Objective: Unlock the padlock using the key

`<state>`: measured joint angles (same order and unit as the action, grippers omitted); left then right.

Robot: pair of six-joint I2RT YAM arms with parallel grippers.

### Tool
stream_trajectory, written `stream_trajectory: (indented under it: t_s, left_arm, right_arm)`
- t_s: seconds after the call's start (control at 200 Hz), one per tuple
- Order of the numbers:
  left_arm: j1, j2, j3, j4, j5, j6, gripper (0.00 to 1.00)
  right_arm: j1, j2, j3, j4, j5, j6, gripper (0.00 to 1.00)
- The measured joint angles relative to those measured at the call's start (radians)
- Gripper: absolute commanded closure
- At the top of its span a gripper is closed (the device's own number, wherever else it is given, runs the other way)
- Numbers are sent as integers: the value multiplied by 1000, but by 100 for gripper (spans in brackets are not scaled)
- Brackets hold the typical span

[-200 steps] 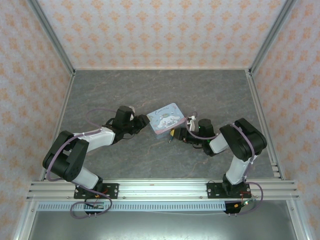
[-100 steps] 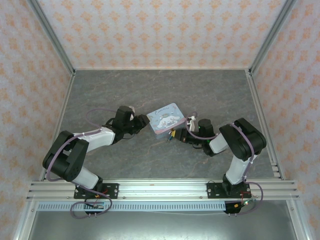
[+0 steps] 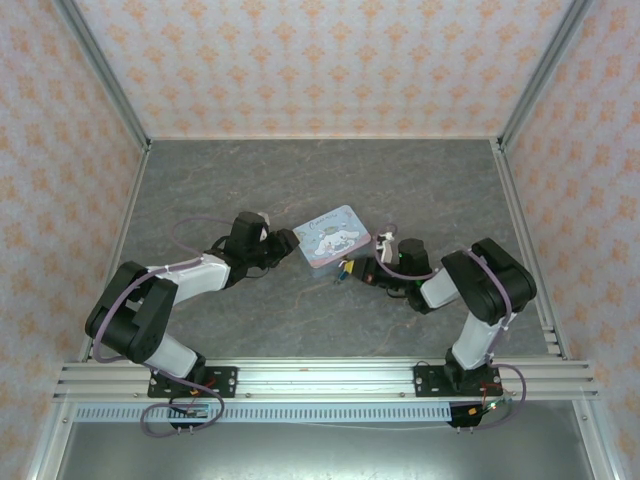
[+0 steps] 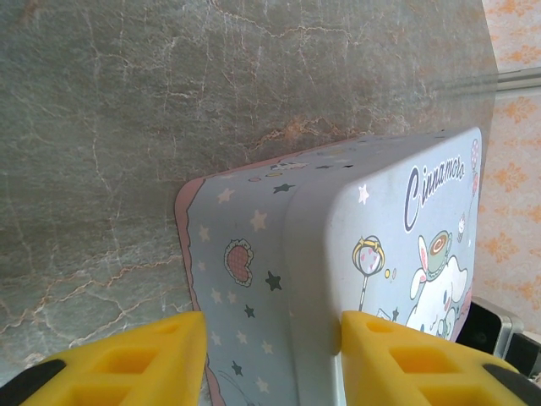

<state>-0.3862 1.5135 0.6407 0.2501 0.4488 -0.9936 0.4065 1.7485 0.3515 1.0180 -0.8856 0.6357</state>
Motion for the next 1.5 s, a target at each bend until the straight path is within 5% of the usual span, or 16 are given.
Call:
stream_trajectory:
  t_s: [0.34, 0.646, 1.116, 1.496]
  left_arm:
    - [0, -3, 0, -4, -3, 0, 55]
    - [1, -42, 0, -97, -31, 12, 34]
    - [16, -261, 101, -327, -188, 136, 8]
    - [16, -399, 105, -464, -318, 230, 4]
  right_arm:
    - [-37, -37, -19, 19, 84, 66, 100]
    - [-54, -188, -29, -102, 140, 44, 100]
    - [-55, -822, 108, -1000, 267, -223, 100]
    - [-56, -873, 303, -1601, 344, -375, 100]
